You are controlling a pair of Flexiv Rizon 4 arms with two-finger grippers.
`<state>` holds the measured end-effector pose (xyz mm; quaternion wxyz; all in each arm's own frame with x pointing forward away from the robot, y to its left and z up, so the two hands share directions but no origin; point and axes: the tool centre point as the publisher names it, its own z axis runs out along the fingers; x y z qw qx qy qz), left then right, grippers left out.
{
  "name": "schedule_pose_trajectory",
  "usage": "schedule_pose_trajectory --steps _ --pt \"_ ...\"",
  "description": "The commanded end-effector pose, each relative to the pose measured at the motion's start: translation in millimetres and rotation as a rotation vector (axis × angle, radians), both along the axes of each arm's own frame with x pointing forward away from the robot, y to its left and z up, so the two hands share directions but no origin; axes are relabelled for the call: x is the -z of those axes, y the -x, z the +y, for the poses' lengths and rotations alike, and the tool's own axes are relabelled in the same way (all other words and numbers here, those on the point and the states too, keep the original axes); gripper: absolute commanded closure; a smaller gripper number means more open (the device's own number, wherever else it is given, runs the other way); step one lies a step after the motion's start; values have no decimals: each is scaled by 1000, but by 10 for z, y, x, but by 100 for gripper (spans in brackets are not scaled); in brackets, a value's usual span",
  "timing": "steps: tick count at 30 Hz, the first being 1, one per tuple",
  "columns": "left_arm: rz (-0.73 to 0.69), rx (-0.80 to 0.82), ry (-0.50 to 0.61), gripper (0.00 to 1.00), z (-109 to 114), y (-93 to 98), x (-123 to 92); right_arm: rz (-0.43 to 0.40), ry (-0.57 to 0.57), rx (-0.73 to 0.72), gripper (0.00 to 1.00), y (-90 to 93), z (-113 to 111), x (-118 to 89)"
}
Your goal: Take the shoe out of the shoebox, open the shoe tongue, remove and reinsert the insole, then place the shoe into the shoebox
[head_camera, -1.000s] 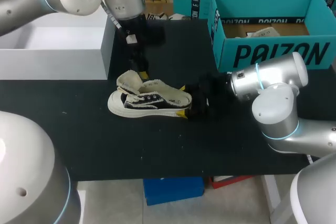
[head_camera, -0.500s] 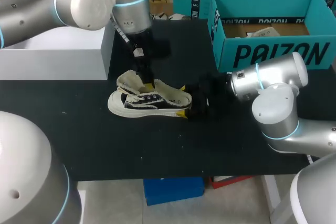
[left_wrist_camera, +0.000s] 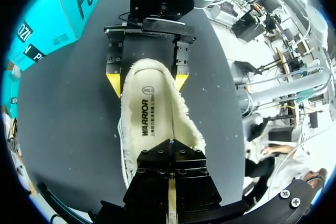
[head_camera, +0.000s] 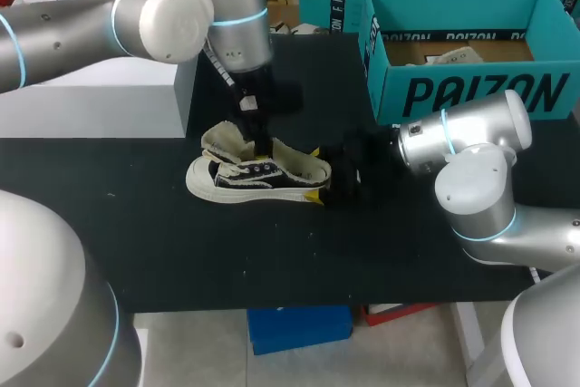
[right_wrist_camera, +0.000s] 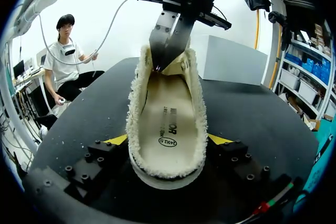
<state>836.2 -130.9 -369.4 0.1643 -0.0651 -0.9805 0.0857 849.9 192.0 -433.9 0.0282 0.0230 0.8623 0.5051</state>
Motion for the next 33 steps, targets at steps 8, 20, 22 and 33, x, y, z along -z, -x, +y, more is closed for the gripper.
schedule_pose_trajectory --steps 8,20,22,33 --pt "33 -4 -17 100 -19 78 208 1 1 1 100 0 -2 23" --pt "49 -9 -43 100 26 181 350 1 1 1 100 0 -2 23" --pt "48 -10 -47 100 36 188 372 1 1 1 100 0 -2 23" --pt "46 -14 -63 100 32 217 468 1 1 1 100 0 -2 23"
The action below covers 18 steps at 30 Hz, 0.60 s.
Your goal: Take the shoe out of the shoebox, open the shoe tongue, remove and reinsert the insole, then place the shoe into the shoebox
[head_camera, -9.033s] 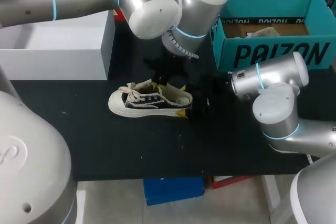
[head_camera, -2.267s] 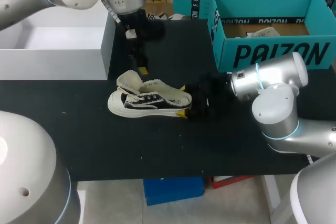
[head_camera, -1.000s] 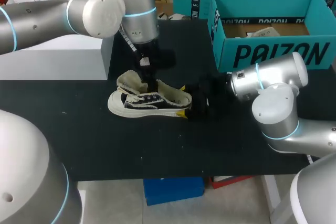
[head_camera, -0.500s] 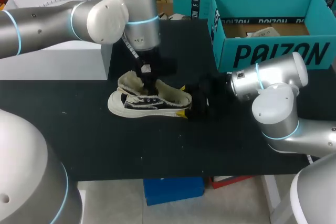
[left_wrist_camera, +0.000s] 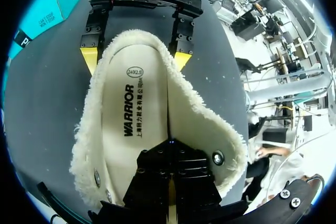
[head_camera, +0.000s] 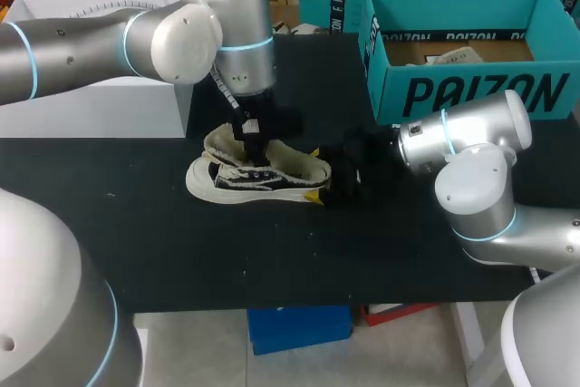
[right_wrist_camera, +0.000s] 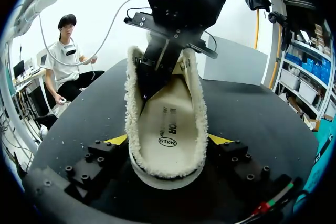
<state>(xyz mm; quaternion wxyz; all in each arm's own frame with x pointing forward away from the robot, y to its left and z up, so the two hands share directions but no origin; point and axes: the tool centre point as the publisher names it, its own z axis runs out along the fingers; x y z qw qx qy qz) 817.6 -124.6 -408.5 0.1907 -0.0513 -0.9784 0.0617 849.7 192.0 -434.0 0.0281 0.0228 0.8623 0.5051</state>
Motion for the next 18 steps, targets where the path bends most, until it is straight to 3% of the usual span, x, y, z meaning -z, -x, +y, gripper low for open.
schedule_pose_trajectory --steps 1,18 --pt "-6 1 -11 100 -36 35 86 2 1 1 100 -2 -3 22" --pt "-34 -16 -43 100 -49 30 152 2 1 1 100 -2 -3 22"
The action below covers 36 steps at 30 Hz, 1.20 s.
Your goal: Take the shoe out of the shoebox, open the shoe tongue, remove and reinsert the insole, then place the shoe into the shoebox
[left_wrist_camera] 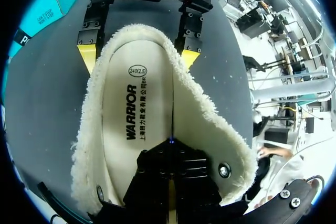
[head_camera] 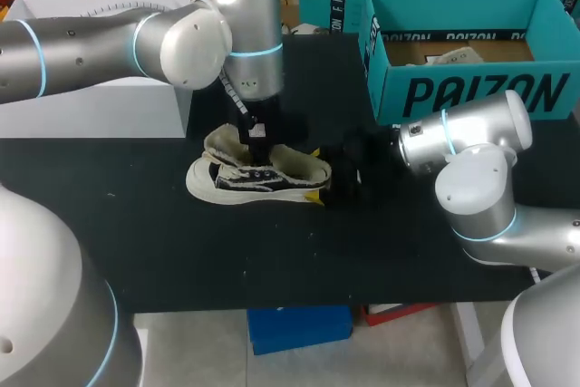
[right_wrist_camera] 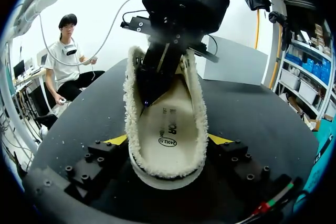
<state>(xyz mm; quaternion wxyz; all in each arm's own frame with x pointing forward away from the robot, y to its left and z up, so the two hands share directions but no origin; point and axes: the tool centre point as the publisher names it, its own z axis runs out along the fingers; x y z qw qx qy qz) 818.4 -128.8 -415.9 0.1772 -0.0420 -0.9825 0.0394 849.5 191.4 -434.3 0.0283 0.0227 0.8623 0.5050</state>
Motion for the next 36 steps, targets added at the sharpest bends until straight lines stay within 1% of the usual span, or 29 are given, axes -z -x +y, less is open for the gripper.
schedule_pose_trajectory --steps 1,3,5,7,8,9,15,19,26,32,34,36 --pt "-5 -5 4 100 -6 37 82 2 1 1 100 -4 4 20" --pt "-7 -9 3 100 2 36 86 2 1 1 100 -4 4 20" --pt "-11 -12 4 82 16 33 84 2 1 1 100 -4 4 20" --pt "-19 -15 5 80 31 29 81 2 1 1 100 -4 4 20" --pt "-31 -17 3 69 40 26 77 2 1 1 100 -4 4 20" --pt "-36 -18 -1 68 45 25 76 2 1 1 100 -4 4 20" --pt "-78 -24 -33 75 88 18 106 2 1 1 100 -4 4 20" --pt "-160 -29 -101 78 118 31 175 2 1 1 100 -4 4 20" --pt "-252 -33 -153 76 199 57 308 2 1 1 100 -4 4 20" --pt "-375 -51 -207 77 290 49 370 2 1 1 100 -4 4 20" --pt "-421 -53 -232 76 324 31 385 2 1 1 100 -4 4 20" --pt "-464 -49 -250 79 359 13 395 2 1 1 100 -4 4 20"
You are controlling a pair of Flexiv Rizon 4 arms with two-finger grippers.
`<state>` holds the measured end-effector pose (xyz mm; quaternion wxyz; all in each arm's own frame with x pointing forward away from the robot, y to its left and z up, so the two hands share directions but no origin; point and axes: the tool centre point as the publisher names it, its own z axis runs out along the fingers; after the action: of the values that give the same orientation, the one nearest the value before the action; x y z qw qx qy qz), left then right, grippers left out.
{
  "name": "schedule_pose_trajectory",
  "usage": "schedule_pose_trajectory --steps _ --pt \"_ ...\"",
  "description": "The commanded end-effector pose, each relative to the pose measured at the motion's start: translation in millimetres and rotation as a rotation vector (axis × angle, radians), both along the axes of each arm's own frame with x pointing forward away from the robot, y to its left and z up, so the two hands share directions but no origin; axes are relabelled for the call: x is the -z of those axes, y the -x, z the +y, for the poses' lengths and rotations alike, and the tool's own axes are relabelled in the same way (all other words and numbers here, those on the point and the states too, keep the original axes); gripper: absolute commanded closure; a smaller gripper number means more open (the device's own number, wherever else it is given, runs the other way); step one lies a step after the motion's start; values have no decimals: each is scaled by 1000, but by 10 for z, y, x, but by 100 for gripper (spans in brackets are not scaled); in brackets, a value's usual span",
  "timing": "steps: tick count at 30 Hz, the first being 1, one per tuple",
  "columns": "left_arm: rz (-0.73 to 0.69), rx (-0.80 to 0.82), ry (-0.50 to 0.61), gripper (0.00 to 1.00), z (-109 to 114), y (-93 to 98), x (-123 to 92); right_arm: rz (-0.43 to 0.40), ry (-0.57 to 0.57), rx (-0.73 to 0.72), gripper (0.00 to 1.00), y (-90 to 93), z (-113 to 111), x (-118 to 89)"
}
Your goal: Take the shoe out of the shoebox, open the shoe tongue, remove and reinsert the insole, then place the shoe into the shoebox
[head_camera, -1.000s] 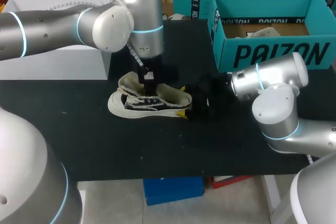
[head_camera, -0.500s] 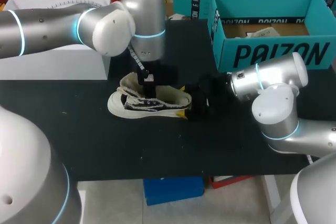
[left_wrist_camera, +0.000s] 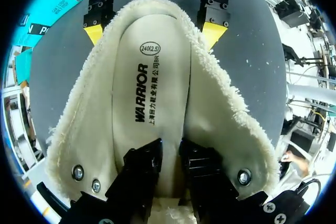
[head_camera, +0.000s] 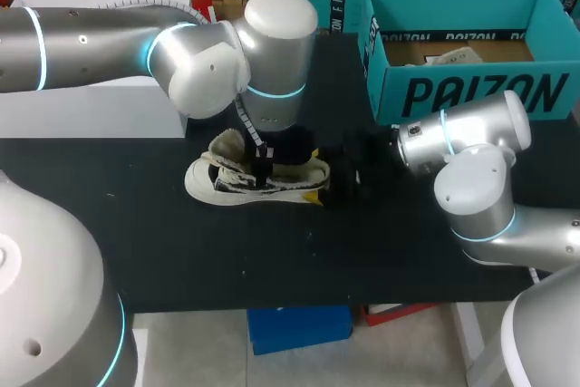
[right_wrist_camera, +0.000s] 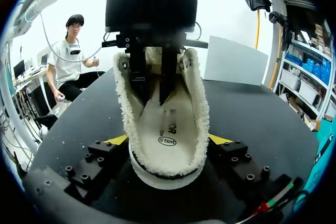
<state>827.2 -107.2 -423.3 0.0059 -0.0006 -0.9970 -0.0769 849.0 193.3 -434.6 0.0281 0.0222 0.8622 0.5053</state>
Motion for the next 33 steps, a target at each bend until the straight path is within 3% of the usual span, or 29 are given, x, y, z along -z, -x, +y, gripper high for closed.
schedule_pose_trajectory --steps 1,13,24,33 --pt "-130 18 -31 80 161 87 330 2 2 2 100 -9 -16 17" --pt "-313 104 -136 82 261 -139 578 2 2 2 100 -9 -16 17" --pt "-507 66 -173 82 370 -543 731 2 2 2 100 -9 -16 17" --pt "-575 23 -121 77 463 -778 823 2 2 2 100 -9 -16 17"
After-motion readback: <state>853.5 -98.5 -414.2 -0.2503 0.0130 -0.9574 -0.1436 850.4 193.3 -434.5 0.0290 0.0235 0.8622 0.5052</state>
